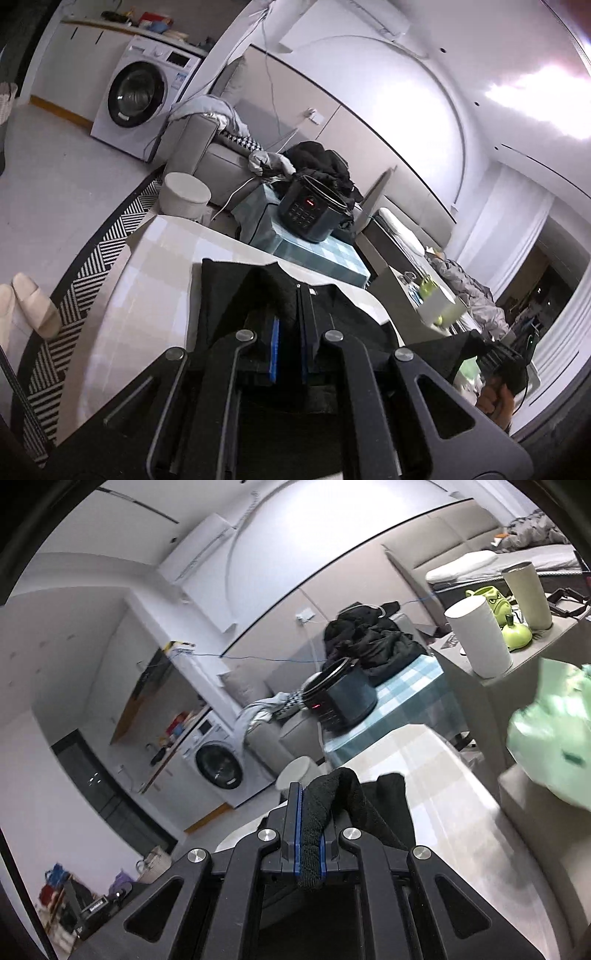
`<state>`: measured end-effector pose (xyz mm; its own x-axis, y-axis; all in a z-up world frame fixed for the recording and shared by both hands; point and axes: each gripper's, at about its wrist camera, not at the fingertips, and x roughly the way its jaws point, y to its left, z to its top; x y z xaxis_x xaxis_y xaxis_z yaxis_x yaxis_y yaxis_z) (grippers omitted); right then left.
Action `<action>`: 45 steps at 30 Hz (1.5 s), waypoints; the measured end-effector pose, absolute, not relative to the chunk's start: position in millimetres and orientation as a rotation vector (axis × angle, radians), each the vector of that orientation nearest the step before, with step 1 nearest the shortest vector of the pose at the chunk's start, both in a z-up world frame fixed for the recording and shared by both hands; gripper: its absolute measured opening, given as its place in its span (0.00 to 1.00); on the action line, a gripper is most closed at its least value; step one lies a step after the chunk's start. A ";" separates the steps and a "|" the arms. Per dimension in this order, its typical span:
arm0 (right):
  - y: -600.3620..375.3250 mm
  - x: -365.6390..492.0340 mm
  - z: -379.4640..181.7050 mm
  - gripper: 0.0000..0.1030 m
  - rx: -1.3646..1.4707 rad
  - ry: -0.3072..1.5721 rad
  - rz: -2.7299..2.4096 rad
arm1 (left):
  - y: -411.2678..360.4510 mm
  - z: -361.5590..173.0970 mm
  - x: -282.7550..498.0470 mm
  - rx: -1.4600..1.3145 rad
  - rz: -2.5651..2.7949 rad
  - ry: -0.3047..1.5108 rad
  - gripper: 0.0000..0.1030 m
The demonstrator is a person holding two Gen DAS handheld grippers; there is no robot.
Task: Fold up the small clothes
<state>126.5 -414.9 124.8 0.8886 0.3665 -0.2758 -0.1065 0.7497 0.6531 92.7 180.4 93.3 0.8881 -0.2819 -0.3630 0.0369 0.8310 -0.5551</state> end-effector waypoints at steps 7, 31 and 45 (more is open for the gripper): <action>-415.1 202.3 107.9 0.06 0.707 0.492 0.204 | 192.2 63.0 187.7 -0.604 -0.139 0.526 0.05; -396.0 203.0 25.7 0.65 0.427 0.928 0.095 | 185.9 -43.1 217.5 -0.421 0.088 0.884 0.62; -379.6 145.1 0.6 0.35 0.286 0.982 0.097 | 138.4 -64.9 156.3 -0.298 -0.050 0.960 0.25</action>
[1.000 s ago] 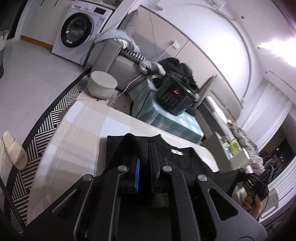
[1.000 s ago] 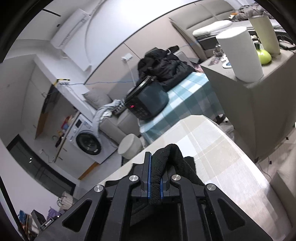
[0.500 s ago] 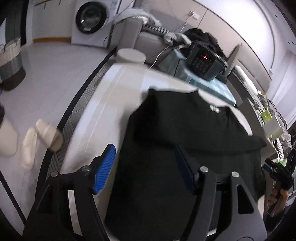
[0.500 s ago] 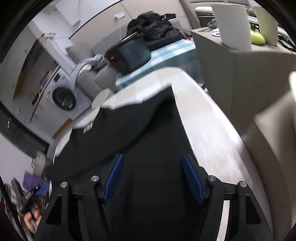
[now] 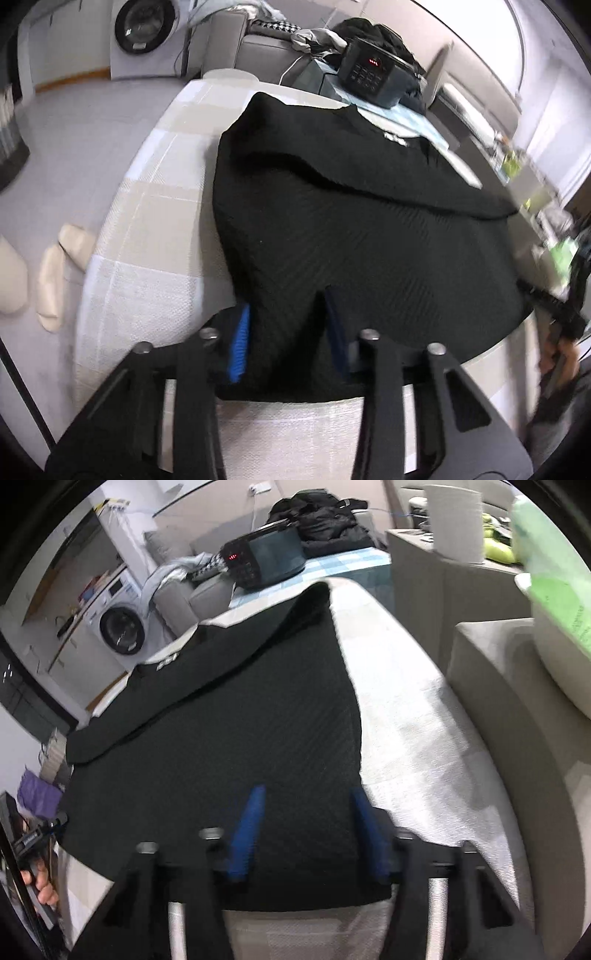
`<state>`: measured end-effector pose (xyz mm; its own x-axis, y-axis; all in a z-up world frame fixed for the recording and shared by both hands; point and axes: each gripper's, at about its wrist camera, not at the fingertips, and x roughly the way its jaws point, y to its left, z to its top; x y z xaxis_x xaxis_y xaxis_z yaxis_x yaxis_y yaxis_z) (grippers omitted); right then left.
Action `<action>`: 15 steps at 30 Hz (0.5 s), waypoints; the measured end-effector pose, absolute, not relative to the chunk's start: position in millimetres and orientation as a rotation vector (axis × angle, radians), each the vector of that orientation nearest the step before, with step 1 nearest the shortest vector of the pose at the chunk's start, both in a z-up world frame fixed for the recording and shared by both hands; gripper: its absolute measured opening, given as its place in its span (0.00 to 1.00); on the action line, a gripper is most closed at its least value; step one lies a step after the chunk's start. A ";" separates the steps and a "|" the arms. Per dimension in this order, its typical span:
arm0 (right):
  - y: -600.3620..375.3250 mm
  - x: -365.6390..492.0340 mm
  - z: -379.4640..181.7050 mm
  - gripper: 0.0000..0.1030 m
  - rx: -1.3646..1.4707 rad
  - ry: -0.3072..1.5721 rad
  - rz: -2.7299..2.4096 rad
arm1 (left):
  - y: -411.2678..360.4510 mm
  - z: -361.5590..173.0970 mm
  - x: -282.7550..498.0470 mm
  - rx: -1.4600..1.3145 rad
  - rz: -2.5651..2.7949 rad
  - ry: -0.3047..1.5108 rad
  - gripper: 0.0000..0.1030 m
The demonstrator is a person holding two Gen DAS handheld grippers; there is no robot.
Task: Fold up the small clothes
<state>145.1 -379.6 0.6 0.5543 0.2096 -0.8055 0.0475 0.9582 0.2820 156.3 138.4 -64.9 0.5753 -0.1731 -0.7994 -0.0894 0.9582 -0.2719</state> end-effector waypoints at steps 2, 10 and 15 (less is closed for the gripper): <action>-374.2 143.8 -0.4 0.27 0.242 0.984 0.115 | 135.6 -64.7 149.8 -0.302 -0.067 0.965 0.19; -370.7 121.6 2.4 0.22 0.196 1.044 0.169 | 123.7 -61.0 102.6 -0.238 -0.078 0.970 0.18; -373.1 67.6 2.7 0.22 0.191 1.050 0.215 | 122.1 -60.6 38.5 -0.237 -0.091 0.965 0.18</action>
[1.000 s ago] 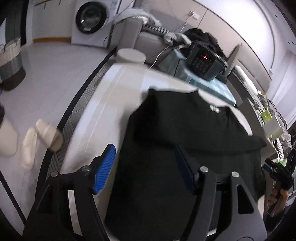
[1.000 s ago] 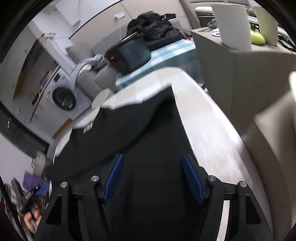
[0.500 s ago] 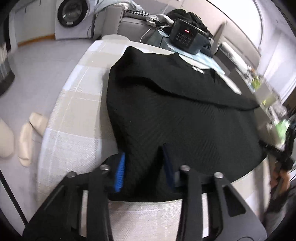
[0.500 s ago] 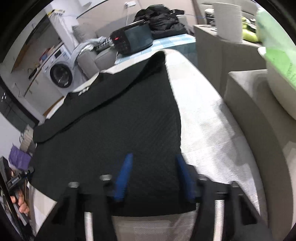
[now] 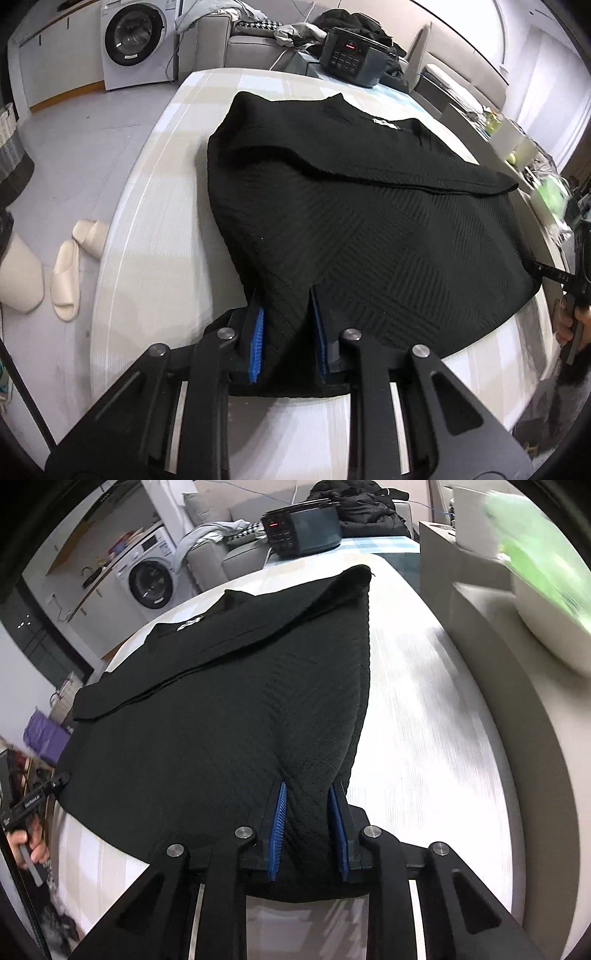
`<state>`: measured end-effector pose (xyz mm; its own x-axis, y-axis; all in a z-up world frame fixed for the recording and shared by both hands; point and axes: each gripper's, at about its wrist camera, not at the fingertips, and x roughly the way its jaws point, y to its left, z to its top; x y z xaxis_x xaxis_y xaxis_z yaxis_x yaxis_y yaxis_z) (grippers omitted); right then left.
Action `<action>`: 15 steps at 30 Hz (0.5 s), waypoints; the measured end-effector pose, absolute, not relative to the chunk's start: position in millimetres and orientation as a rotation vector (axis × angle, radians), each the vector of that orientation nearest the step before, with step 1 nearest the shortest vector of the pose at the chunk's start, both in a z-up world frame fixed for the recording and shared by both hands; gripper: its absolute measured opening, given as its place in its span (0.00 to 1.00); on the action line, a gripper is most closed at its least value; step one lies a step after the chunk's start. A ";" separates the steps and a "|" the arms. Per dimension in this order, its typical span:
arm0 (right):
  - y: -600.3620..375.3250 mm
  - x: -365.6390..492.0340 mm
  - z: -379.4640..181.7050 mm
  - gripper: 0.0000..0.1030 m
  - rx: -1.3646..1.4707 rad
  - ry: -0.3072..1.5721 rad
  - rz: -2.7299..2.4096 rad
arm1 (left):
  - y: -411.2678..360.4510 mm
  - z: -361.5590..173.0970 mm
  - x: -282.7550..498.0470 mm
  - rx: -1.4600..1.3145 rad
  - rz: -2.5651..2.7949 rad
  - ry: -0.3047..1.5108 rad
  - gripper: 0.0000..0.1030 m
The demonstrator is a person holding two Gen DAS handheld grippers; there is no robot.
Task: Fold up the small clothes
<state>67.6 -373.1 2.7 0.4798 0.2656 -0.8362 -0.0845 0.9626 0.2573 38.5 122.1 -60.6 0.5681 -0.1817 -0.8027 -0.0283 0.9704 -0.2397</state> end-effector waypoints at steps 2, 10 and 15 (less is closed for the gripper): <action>-377.8 43.6 1.2 0.22 0.222 1.047 0.223 | 124.1 -61.7 14.4 -0.266 -0.095 0.960 0.19; -377.9 -26.5 7.1 0.23 0.213 1.035 0.246 | 126.3 -63.1 -56.6 -0.310 -0.117 0.961 0.19; -389.6 -2.2 21.4 0.25 0.310 0.984 0.187 | 132.8 -54.8 -69.3 -0.352 -0.093 0.950 0.20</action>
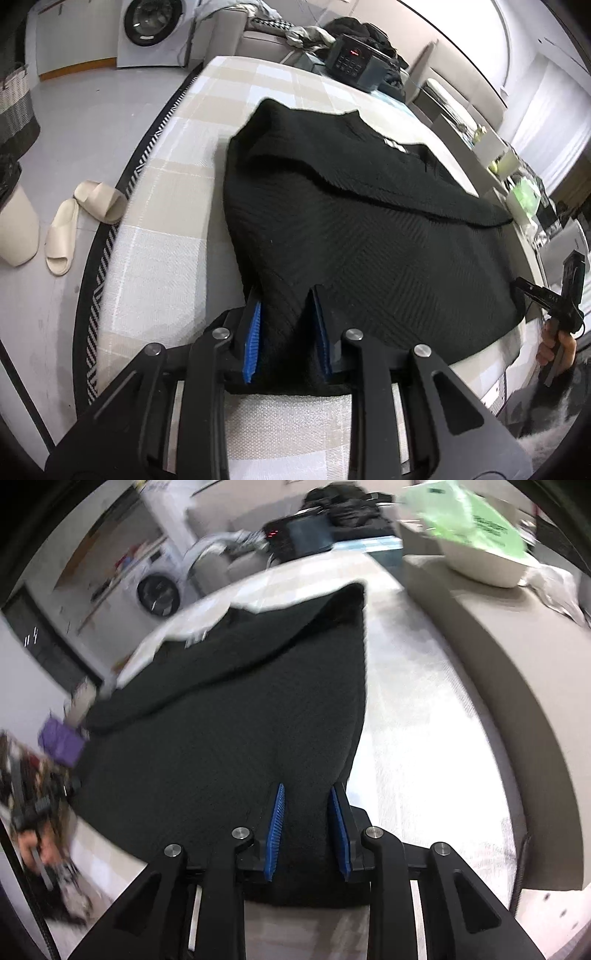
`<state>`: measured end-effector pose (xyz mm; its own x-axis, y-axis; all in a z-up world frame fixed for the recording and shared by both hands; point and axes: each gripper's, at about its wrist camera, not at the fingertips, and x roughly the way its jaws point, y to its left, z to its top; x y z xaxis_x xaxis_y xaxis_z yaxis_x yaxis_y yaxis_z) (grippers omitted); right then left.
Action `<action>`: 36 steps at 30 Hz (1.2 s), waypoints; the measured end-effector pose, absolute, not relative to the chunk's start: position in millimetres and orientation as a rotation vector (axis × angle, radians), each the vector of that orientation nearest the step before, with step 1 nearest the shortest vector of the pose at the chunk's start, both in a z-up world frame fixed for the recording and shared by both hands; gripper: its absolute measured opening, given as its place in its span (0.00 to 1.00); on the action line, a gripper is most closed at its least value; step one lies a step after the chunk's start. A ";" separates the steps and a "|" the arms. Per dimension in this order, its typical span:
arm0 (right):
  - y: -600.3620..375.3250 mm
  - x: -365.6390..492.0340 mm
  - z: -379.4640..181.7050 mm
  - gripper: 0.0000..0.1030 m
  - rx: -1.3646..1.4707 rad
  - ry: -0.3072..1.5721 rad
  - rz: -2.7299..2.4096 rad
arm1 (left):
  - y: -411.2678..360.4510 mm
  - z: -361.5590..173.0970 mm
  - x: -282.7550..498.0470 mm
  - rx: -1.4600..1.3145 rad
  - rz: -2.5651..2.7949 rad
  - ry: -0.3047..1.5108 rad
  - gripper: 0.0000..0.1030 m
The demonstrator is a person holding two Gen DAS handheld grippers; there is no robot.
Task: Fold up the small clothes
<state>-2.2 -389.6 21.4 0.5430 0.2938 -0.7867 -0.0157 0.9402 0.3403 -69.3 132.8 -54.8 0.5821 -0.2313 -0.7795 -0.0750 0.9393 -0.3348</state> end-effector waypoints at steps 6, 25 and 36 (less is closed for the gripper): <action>-407.5 17.4 43.8 0.43 0.441 0.848 0.200 | 147.3 -30.5 -58.9 -0.396 -0.062 0.884 0.47; -400.3 85.7 19.3 0.48 0.650 0.907 0.252 | 156.0 -38.4 65.1 -0.527 -0.093 0.898 0.47; -416.1 124.2 7.7 0.26 0.704 0.845 0.167 | 144.3 -31.3 102.6 -0.497 -0.130 0.868 0.10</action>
